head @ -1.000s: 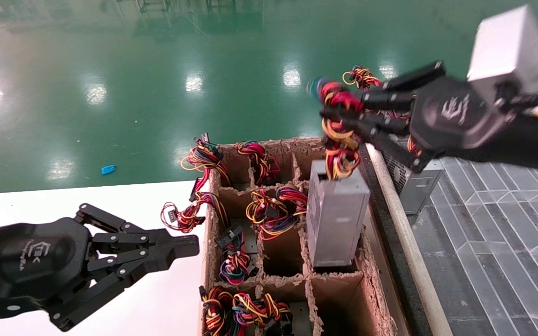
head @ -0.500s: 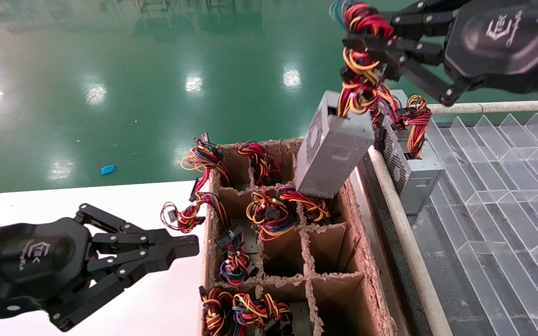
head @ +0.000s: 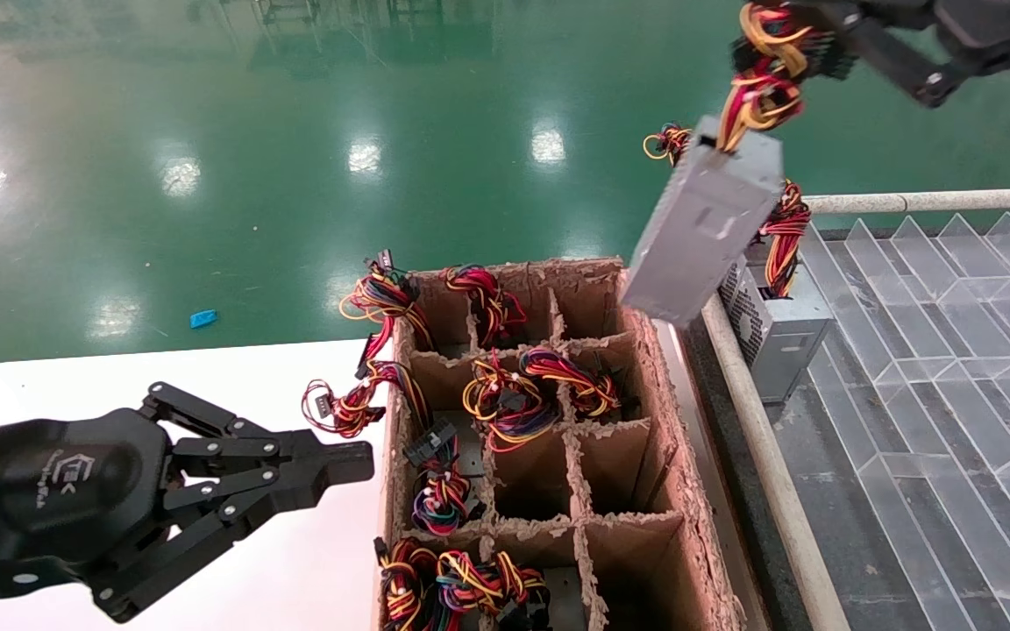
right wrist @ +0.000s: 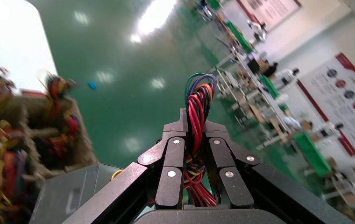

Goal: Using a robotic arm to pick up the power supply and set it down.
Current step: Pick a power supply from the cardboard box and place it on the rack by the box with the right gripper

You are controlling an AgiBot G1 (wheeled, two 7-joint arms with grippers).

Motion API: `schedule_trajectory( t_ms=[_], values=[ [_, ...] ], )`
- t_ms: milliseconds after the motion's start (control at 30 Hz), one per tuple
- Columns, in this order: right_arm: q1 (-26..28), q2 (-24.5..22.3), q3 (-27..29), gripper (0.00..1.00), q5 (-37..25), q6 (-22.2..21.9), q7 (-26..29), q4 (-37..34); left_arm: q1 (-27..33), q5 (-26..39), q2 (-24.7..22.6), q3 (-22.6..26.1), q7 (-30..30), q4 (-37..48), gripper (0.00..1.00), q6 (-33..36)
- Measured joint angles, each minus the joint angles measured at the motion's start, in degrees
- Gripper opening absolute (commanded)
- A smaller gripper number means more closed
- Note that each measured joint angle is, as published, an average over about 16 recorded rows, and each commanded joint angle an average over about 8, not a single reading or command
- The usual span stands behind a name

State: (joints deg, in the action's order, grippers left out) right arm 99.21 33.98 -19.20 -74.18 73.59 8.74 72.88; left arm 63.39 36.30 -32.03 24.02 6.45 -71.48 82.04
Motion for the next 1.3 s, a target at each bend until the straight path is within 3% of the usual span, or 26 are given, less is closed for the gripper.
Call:
schedule_trajectory(
  t_ms=[300, 667, 967, 1300],
  values=[
    [3.1, -1.7, -0.4, 0.00, -2.2, 2.2, -1.3, -4.8, 0.0, 0.0, 0.0, 0.0, 0.0, 0.0, 0.00, 0.0],
    [4.2, -6.4, 0.1, 0.00, -0.6, 8.0, -2.0, -9.5, 0.0, 0.0, 0.0, 0.0, 0.0, 0.0, 0.00, 0.0],
    [1.5, -12.0, 0.9, 0.00, 2.1, 11.8, -0.5, -9.6, 0.0, 0.0, 0.0, 0.0, 0.0, 0.0, 0.00, 0.0],
    [-4.5, -15.9, 1.0, 0.00, 4.5, 12.4, -0.3, -10.1, 0.0, 0.0, 0.0, 0.0, 0.0, 0.0, 0.00, 0.0]
  ],
)
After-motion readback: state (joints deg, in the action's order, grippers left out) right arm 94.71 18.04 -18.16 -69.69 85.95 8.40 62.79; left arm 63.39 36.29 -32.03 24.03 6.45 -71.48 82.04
